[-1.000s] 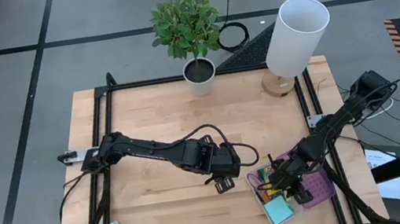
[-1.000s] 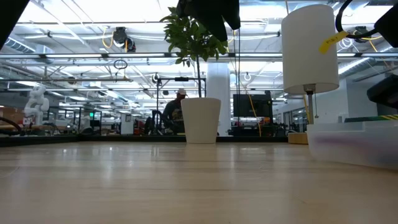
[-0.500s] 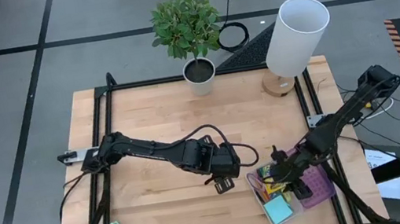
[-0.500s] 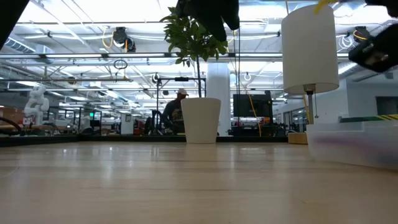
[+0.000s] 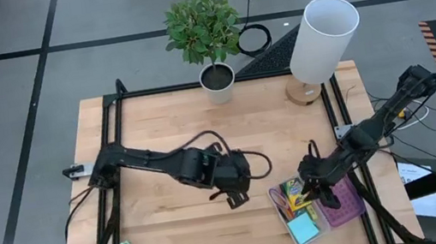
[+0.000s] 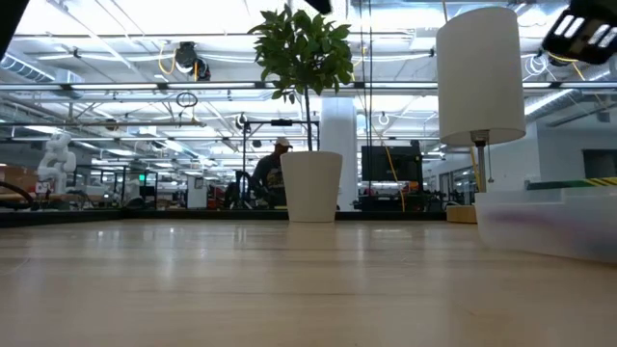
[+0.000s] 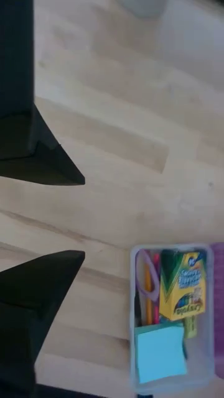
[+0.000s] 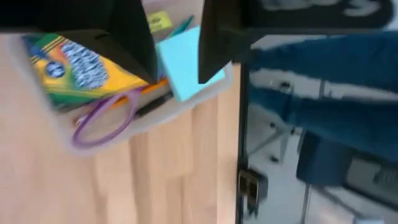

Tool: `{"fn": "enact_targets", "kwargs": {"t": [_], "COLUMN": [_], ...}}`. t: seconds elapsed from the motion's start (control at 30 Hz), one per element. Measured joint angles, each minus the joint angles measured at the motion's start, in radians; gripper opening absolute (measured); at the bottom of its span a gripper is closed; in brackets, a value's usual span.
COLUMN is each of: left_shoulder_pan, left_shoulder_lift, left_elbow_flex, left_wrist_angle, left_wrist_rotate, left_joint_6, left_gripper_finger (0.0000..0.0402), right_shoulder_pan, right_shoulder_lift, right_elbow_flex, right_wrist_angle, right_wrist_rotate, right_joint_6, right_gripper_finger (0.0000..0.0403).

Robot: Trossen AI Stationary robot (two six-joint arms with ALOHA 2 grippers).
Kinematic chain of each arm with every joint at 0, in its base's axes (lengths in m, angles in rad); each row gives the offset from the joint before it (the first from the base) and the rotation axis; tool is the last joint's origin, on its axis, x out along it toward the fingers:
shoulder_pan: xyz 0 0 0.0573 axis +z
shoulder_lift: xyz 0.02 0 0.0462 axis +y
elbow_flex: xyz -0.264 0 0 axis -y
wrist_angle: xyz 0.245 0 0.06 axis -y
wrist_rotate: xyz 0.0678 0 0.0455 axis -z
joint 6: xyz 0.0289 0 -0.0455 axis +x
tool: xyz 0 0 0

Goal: Pack school essentials
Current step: Return to Home Position

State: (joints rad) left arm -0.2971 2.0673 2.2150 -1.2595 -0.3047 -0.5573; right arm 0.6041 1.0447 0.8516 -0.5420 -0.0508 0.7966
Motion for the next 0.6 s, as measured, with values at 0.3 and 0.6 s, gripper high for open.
{"fn": "enact_targets", "kwargs": {"t": [0.3, 0.6], "left_shoulder_pan": [0.022, 0.040], "left_shoulder_lift": [-0.108, -0.219], "left_elbow_flex": [0.000, 0.000], "left_wrist_angle": [-0.064, -0.039], "left_wrist_rotate": [-0.021, -0.013], "left_joint_6": [0.114, 0.027], "left_gripper_finger": [0.0184, 0.0161], "right_shoulder_pan": [0.000, 0.007], "right_shoulder_lift": [-0.151, -0.279], "right_elbow_flex": [0.000, 0.000], "right_wrist_angle": [0.010, 0.184], "right_wrist_rotate": [0.104, 0.249], "right_joint_6": [-0.072, -0.356], "right_gripper_finger": [0.0006, 0.0002]}}
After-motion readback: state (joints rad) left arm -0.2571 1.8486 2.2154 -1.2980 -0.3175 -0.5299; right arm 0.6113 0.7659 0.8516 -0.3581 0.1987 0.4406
